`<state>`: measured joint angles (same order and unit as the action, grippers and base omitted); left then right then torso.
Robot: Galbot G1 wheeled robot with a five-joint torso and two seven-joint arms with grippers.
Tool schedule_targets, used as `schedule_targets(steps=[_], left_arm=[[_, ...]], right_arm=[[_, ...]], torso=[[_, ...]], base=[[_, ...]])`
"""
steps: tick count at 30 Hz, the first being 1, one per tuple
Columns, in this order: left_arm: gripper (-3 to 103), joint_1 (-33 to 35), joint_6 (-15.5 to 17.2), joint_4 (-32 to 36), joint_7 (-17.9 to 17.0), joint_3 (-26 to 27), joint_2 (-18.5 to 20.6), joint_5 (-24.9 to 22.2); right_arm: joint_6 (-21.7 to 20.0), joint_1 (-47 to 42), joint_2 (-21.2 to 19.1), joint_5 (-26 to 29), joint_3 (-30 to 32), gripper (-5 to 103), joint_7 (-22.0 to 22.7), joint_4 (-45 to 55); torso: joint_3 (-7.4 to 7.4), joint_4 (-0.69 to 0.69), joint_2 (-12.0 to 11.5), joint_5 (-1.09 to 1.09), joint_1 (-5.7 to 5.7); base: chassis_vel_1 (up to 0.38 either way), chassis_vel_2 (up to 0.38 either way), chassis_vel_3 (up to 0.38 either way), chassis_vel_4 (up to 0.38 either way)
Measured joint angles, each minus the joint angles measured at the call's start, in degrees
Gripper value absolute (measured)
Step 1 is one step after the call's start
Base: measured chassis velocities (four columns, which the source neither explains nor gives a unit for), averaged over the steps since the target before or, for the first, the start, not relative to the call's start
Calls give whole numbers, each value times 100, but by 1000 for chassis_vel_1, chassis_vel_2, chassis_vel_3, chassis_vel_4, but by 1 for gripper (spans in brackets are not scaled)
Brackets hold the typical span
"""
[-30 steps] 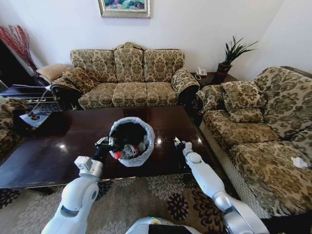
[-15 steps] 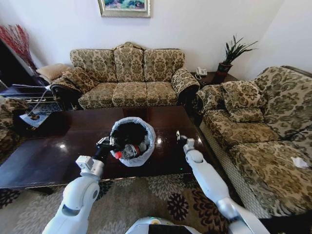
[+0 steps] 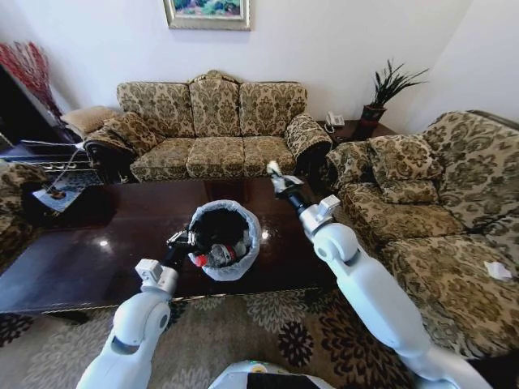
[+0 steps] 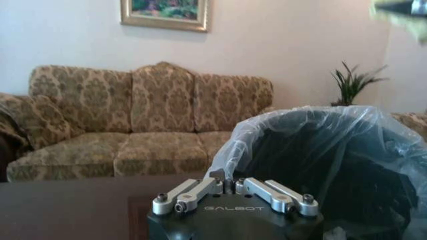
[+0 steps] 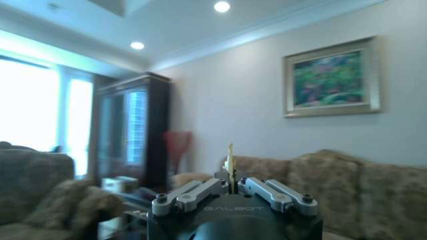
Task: Move to the front of the table and place the trash on the table into the trash bin.
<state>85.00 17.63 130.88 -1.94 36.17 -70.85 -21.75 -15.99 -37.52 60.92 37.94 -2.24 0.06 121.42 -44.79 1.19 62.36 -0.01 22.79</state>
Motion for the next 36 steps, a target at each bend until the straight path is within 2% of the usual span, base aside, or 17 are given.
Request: schedule_targets(steps=[4, 8, 9, 14, 18, 19, 21, 22, 24, 25, 26, 28, 29, 32, 33, 34, 36], left_arm=[[3, 24, 63, 40, -2, 1, 40, -16], [3, 20, 104, 48, -10, 4, 92, -72], [3, -4, 110, 44, -11, 4, 110, -88], [3, -20, 134, 44, -17, -17, 96, -95], [3, 21, 137, 79, -19, 15, 84, -95], [3, 21, 137, 79, -19, 15, 84, -95], [3, 9, 137, 78, -21, 40, 98, -95], [3, 9, 137, 78, -21, 40, 98, -95], [3, -11, 137, 59, -21, 45, 93, -96], [3, -11, 137, 59, -21, 45, 93, -96], [3, -12, 137, 52, -23, 44, 86, -96], [3, -10, 136, 28, -28, 44, 60, -93], [3, -10, 136, 28, -28, 44, 60, -93], [3, -7, 116, -11, -33, 76, 14, -58], [3, -7, 116, -11, -33, 76, 14, -58], [3, -2, 114, -8, -35, 84, 1, -53], [3, 41, 94, 80, -37, 121, -68, 7]], right_arm=[[-179, -76, -304, 353, -485, 0, -136, 376], [-175, -359, -547, -95, -1070, 0, -399, 350], [-164, -390, -549, -241, -1203, 5, -415, 303], [-102, -319, -445, -380, -1331, 16, -316, 106], [-60, -181, -352, -368, -1244, 37, -294, -34], [-60, -181, -352, -368, -1244, 37, -294, -34], [-3, -166, -333, -355, -1203, 48, -293, -41], [-3, -166, -333, -355, -1203, 48, -293, -41], [74, -172, -308, -325, -1107, 59, -292, -28], [74, -172, -308, -325, -1107, 59, -292, -28], [120, -178, -299, -312, -1060, 64, -279, -13], [246, -183, -259, -298, -905, 75, -97, 57], [246, -183, -259, -298, -905, 75, -97, 57], [275, -281, -212, -374, -524, 86, 604, 209], [275, -281, -212, -374, -524, 86, 604, 209], [253, -325, -212, -425, -450, 91, 722, 226], [100, -645, -232, -670, 7, 99, 1026, 260]], torso=[[0, -1, 0, -1, 0], [0, -2, 0, 1, 0], [0, -2, 0, 2, 0], [0, -1, 0, 0, 0], [-1, -1, 0, 0, 1], [-1, -1, 0, 0, 1], [-1, -1, 0, 1, 1], [-1, -1, 0, 1, 1], [-1, -1, 0, 0, 1], [-1, -1, 0, 0, 1], [-1, -1, 0, 0, 1], [-1, -1, 0, 1, 1], [-1, -1, 0, 1, 1], [0, -1, 0, 0, 1], [0, -1, 0, 0, 1], [0, 0, 0, 0, 1], [-1, -2, 0, 0, 1]], base=[[0, 0, 0, 0], [0, 0, 0, 0], [0, 0, 0, 0], [0, 0, 0, 0], [0, 0, 0, 0], [0, 0, 0, 0], [0, 0, 0, 0], [0, 0, 0, 0], [0, 0, 0, 0], [0, 0, 0, 0], [0, 0, 0, 0], [0, 0, 0, 0], [0, 0, 0, 0], [0, 0, 0, 0], [0, 0, 0, 0], [0, 0, 0, 0], [0, 0, 0, 0]])
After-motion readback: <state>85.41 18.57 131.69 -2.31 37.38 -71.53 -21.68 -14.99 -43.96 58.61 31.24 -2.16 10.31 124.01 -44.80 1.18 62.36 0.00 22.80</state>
